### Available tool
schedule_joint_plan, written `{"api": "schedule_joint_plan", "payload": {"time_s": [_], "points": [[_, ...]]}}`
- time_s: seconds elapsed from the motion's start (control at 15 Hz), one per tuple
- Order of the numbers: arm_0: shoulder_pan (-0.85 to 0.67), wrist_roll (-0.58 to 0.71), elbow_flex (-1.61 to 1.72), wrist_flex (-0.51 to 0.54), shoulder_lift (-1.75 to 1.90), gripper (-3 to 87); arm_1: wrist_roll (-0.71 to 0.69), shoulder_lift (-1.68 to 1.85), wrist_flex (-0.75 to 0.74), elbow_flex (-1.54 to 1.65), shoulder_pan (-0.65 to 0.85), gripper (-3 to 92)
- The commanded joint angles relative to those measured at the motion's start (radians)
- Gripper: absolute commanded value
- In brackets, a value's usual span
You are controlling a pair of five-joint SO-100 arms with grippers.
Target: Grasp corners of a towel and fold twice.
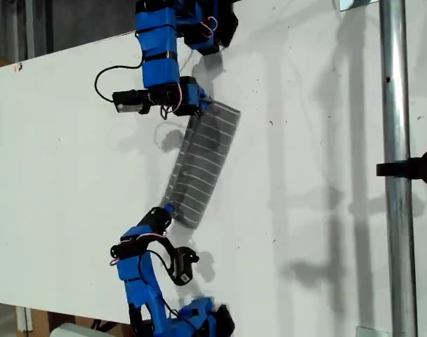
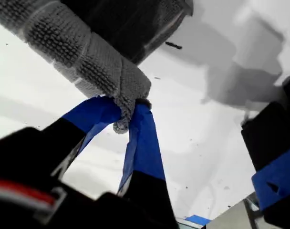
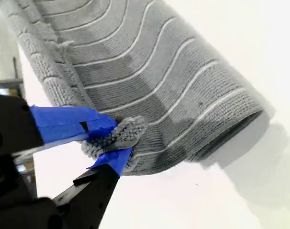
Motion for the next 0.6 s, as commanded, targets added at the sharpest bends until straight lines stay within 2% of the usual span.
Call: {"api": "schedule_joint_plan", "payload": {"time_s": [0.0, 0.2, 0.33, 0.4, 0.53], "points": [[-0.077, 0.028, -0.100, 0.005, 0.006, -2.9, -0.153, 0.242, -0.084, 0.106, 0.179, -0.2], [-0.101, 0.055, -0.121, -0.037, 0.037, -2.9, -0.413, 0.442, -0.133, 0.152, 0.460, -0.2], [-0.100, 0.071, -0.121, -0.034, 0.048, -2.9, -0.479, 0.529, -0.132, 0.176, 0.551, -0.2], [-0.087, 0.069, -0.100, -0.020, 0.048, -2.9, -0.457, 0.551, -0.143, 0.222, 0.523, -0.2], [-0.052, 0.061, -0.028, -0.017, 0.052, -2.9, -0.324, 0.563, -0.198, 0.353, 0.356, -0.2]]}}
